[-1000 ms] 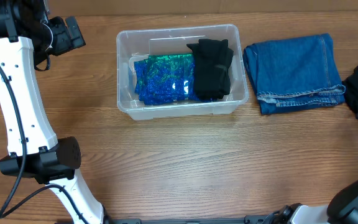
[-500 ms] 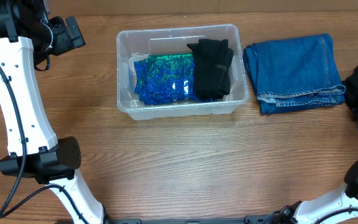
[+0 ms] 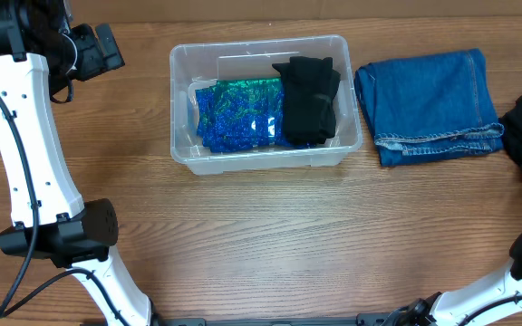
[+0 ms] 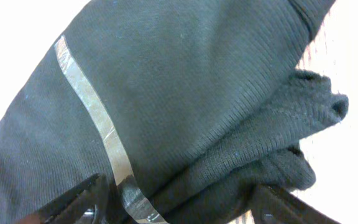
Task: Pack container
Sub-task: 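Grasp the black garment beside the jeans with right gripper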
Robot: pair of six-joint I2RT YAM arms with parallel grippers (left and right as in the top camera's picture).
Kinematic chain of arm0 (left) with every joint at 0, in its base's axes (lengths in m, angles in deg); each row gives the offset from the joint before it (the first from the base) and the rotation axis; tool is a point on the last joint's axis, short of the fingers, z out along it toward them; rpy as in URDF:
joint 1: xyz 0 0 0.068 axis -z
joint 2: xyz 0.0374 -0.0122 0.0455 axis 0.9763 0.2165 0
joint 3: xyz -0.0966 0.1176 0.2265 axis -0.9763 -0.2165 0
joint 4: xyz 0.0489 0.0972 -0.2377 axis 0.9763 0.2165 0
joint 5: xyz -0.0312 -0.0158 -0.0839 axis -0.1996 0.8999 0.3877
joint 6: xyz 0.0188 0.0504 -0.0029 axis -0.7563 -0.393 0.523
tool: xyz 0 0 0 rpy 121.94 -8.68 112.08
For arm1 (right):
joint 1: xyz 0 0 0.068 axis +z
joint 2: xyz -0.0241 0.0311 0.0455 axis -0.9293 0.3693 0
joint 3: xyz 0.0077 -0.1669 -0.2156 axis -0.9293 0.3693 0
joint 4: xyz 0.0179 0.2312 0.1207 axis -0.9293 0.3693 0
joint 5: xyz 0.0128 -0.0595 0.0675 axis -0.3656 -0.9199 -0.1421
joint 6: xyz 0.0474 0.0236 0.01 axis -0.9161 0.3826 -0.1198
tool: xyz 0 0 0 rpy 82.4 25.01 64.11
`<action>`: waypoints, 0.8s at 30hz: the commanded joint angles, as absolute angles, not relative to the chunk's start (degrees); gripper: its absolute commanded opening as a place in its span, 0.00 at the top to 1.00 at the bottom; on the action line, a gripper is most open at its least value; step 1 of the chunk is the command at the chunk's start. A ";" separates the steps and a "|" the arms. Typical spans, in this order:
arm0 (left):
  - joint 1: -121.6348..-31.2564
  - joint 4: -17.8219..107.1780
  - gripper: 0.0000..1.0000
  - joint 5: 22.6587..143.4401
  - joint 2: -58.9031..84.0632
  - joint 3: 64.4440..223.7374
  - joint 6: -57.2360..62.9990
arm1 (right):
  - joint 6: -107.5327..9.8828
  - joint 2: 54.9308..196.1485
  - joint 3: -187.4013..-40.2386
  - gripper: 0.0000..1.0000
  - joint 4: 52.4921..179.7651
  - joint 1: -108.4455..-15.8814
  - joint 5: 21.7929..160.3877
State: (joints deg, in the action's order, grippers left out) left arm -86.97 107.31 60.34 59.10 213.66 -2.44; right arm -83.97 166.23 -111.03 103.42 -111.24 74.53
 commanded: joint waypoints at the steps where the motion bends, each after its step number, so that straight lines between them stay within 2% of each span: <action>1: -86.86 107.27 0.00 60.80 57.07 213.79 -3.34 | -81.11 166.36 -112.34 0.39 102.65 -111.53 72.96; 7: -86.86 107.27 0.00 60.80 57.07 213.79 -3.34 | -79.36 169.02 -112.34 0.41 102.30 -111.53 72.57; 8: -86.86 107.27 0.00 60.80 57.07 213.79 -3.34 | -78.62 169.70 -112.34 0.40 101.91 -111.53 72.61; 10: -86.86 107.27 0.00 60.80 57.07 213.79 -3.34 | -77.89 170.73 -112.34 0.32 101.39 -111.53 72.59; 11: -86.86 107.27 0.00 60.80 57.07 213.79 -3.34 | -77.87 171.08 -112.34 0.32 101.36 -111.53 72.59; 12: -86.86 107.27 0.00 60.80 57.07 213.79 -3.34 | -77.87 171.17 -112.34 0.43 101.39 -111.53 72.61; 14: -86.86 107.27 0.00 60.80 57.07 213.79 -3.34 | -74.73 171.17 -112.34 0.87 101.10 -111.53 74.21; 15: -86.86 107.27 0.00 60.80 57.07 213.79 -3.34 | -72.80 171.17 -112.34 0.95 100.95 -111.53 75.63; 20: -86.86 107.27 0.00 60.80 57.07 213.79 -3.34 | -62.88 170.12 -113.83 0.96 101.36 -111.53 90.21; 24: -86.86 107.27 0.00 60.80 57.07 213.79 -3.34 | -62.73 164.08 -117.79 0.96 106.59 -111.35 94.29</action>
State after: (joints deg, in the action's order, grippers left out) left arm -86.97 107.31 60.36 59.10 213.66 -2.44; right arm -65.48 169.35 -114.38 104.75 -112.42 86.84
